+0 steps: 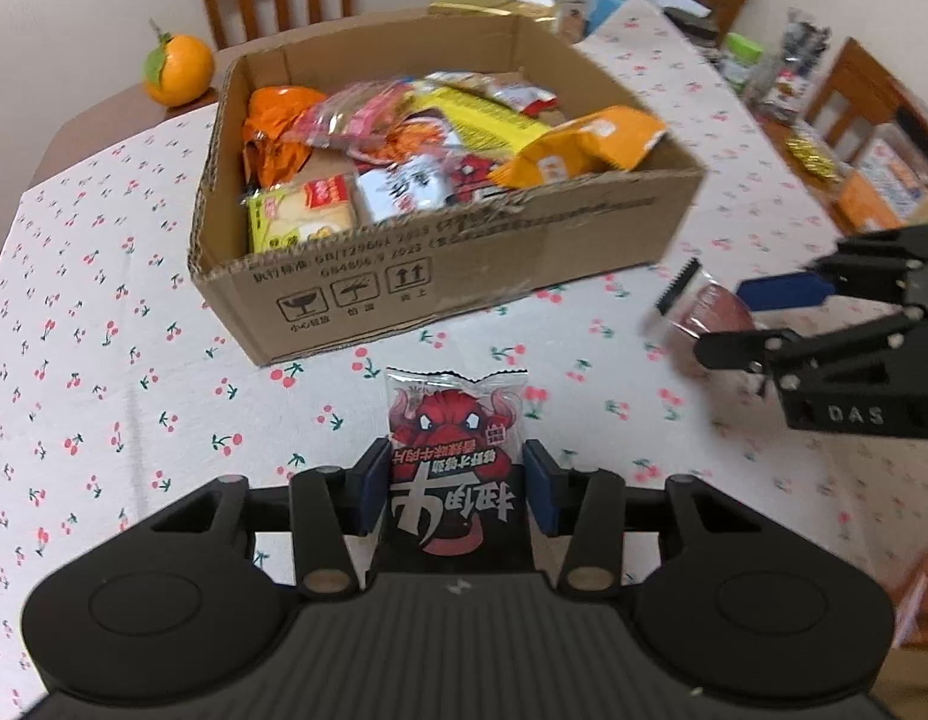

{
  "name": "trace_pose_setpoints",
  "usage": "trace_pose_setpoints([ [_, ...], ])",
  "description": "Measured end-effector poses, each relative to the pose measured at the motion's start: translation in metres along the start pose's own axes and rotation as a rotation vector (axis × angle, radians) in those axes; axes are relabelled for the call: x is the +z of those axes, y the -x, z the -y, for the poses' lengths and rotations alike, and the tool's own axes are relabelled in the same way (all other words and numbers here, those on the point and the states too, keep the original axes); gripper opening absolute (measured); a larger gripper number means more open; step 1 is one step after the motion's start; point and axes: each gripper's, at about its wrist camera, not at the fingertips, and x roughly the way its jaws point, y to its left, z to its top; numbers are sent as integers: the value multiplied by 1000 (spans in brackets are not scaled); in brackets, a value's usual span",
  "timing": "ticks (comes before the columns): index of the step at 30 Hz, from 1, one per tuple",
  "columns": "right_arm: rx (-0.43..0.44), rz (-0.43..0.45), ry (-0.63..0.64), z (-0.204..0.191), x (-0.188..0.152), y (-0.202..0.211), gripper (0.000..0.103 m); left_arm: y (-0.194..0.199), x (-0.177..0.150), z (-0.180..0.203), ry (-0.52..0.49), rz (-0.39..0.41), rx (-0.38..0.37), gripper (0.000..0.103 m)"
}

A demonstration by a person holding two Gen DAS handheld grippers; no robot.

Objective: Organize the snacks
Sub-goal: 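Close the right tool on the red meat-slice packet while the left tool holds the black packet, then carry the black-red packet into the box and open the left tool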

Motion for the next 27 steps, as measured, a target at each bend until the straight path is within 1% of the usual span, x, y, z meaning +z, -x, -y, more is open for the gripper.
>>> trace_pose_setpoints([
  [4, 28, 21, 27, 0, 5, 20, 51, 31, 12, 0, -54, 19, -28, 45],
  [7, 36, 42, 58, -2, 9, 34, 51, 50, 29, 0, -87, 65, -31, 45],
  [10, 46, 61, 78, -3, 13, 45, 51, 60, 51, -2, -107, 121, -20, 45],
  [13, 52, 79, 82, -2, 16, 54, 51, 58, 77, -7, -109, 168, -7, 46],
  [17, 52, 98, 73, -1, 20, 64, 51, 44, 106, -13, -108, 206, 27, 46],
  [19, 47, 105, 69, -1, 22, 67, 51, 36, 114, -15, -103, 209, 14, 46],
  [20, 44, 108, 68, 0, 22, 68, 51, 30, 118, -16, -94, 211, 19, 49],
  [22, 41, 113, 66, 1, 24, 70, 51, 21, 119, -16, -82, 212, 38, 68],
  [23, 38, 114, 65, 1, 25, 71, 51, 18, 116, -17, -79, 217, 45, 84],
  [24, 36, 116, 66, 1, 26, 72, 51, 17, 113, -17, -70, 229, 56, 88],
  [25, 33, 117, 67, 1, 28, 72, 51, 18, 109, -17, -63, 236, 55, 88],
  [27, 22, 123, 72, 1, 32, 73, 51, 24, 101, -18, -56, 240, 29, 88],
])
